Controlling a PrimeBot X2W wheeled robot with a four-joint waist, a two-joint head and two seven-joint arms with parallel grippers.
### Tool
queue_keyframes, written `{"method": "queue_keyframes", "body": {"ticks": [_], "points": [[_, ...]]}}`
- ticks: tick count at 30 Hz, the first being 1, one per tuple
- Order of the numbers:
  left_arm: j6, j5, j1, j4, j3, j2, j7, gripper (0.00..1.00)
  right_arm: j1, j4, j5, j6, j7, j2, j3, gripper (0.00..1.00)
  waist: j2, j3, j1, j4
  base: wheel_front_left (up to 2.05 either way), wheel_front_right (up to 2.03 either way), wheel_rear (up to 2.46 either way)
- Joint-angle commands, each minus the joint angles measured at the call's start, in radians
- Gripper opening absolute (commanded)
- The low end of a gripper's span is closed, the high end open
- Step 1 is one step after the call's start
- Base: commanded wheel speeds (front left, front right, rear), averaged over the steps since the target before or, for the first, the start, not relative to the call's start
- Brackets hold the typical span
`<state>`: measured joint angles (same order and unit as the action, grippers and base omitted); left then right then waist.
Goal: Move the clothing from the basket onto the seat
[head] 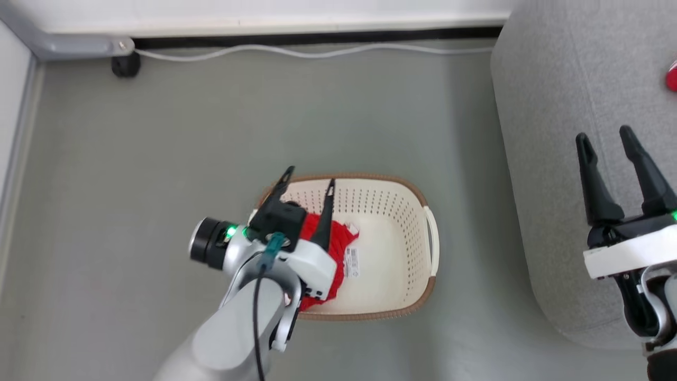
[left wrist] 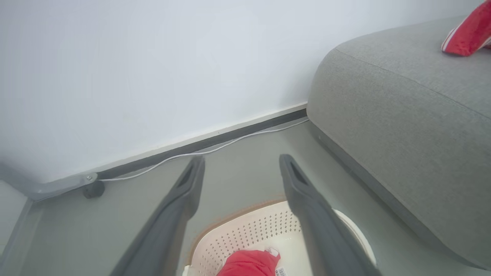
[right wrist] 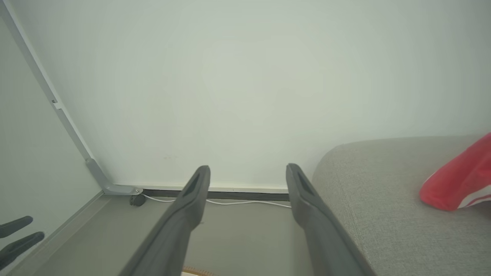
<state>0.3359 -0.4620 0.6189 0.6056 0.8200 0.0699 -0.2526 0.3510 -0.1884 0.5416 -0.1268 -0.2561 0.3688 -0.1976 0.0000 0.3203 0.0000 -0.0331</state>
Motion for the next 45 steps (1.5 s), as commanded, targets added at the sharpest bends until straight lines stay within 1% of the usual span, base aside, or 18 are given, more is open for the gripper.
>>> {"method": "queue_keyframes", "body": {"ticks": [1, 10, 16, 23, 27, 30, 35, 45], "points": [[0.008, 0.019, -0.026, -0.047, -0.065, 0.021, -0.009, 1.0, -0.03, 0.01, -0.015, -0.004, -0.006, 0.008, -0.006, 1.0, 0.0, -0.06, 0.0, 0.014, 0.0, 0.0, 0.0], [-0.028, 0.116, -0.227, -0.184, -0.289, 0.048, -0.009, 1.0, -0.099, -0.026, -0.051, -0.004, -0.006, -0.03, 0.009, 1.0, 0.0, -0.17, 0.0, 0.033, 0.0, 0.0, 0.0], [-0.036, 0.171, -0.331, -0.249, -0.428, 0.051, -0.009, 1.0, -0.131, -0.033, -0.077, -0.004, -0.006, -0.053, 0.014, 1.0, 0.0, -0.219, 0.0, 0.044, 0.0, 0.0, 0.0], [-0.065, 0.229, -0.464, -0.295, -0.555, 0.069, -0.009, 1.0, -0.168, -0.037, -0.1, -0.004, -0.006, -0.083, 0.017, 1.0, 0.0, -0.268, 0.0, 0.042, 0.0, 0.0, 0.0], [-0.076, 0.247, -0.529, -0.322, -0.624, 0.068, -0.009, 1.0, -0.186, -0.037, -0.109, -0.004, -0.006, -0.097, 0.019, 1.0, 0.0, -0.282, 0.0, 0.039, 0.0, 0.0, 0.0], [-0.08, 0.254, -0.578, -0.368, -0.659, 0.063, -0.009, 1.0, -0.197, -0.041, -0.115, -0.004, -0.006, -0.105, 0.021, 1.0, 0.0, -0.291, 0.0, 0.037, 0.0, 0.0, 0.0], [-0.081, 0.266, -0.636, -0.431, -0.699, 0.037, -0.009, 1.0, -0.205, -0.043, -0.122, -0.004, -0.006, -0.114, 0.024, 1.0, 0.0, -0.295, 0.0, 0.031, 0.0, 0.0, 0.0], [-0.089, 0.294, -0.692, -0.492, -0.721, 0.007, -0.009, 1.0, -0.205, -0.043, -0.126, -0.004, -0.006, -0.119, 0.028, 1.0, 0.0, -0.289, 0.0, 0.016, 0.0, 0.0, 0.0]]}}
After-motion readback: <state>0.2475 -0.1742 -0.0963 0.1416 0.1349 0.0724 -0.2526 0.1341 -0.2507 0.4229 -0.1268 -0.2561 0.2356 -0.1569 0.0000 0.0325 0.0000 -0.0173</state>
